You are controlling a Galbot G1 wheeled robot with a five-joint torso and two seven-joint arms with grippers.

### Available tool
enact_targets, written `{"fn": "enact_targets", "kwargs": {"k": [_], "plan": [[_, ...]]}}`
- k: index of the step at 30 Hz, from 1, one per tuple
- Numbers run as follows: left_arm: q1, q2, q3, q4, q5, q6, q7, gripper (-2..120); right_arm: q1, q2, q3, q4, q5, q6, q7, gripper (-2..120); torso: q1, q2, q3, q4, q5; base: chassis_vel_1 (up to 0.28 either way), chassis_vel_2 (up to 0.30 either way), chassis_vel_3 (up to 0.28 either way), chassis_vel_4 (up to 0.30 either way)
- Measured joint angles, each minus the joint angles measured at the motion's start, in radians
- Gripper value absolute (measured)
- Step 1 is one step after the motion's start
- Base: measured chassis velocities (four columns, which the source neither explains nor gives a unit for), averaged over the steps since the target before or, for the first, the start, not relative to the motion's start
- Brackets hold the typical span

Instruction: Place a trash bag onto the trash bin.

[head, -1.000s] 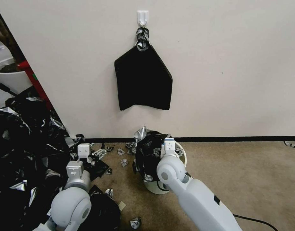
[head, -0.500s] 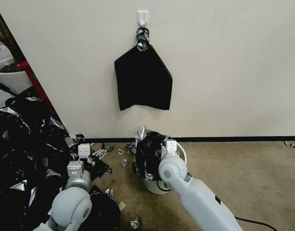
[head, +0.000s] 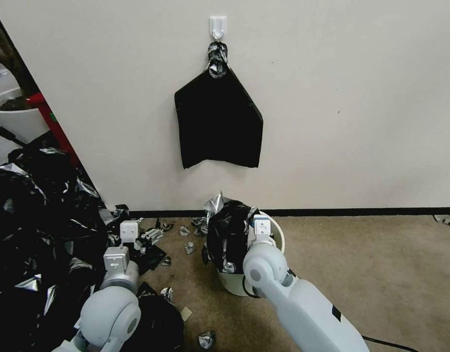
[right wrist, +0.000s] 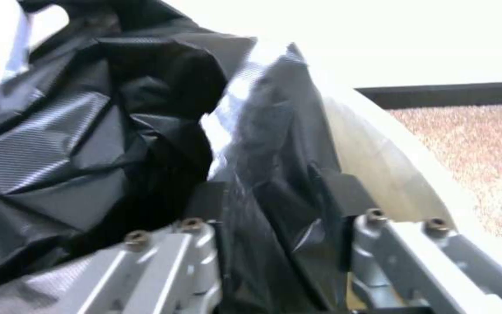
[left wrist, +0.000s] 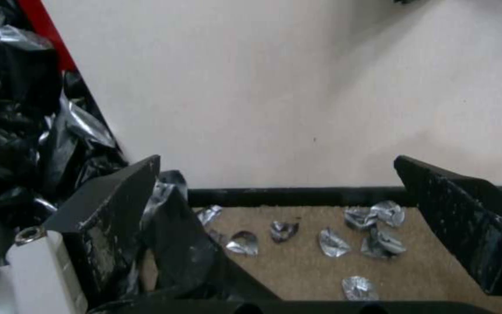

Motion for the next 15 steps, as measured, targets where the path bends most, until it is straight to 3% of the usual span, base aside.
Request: {"fn": "enact_targets", "kwargs": {"k": [12, 15], "plan": [[0.003, -0.002, 0.009, 0.003, 0.02, -0.005, 0.0, 100, 0.001, -0.022, 0.043, -0.004, 0.098, -0.006, 0.002, 85, 0.0, 0.0, 0.0, 0.0, 0.0, 0.0, 0.0, 0.0, 0.0], [0.002, -0.004, 0.009, 0.003, 0.02, -0.006, 0.0, 100, 0.002, -0.022, 0.056, -0.005, 0.147, -0.001, 0.003, 85, 0.0, 0.0, 0.0, 0.0, 0.0, 0.0, 0.0, 0.0, 0.0]]}}
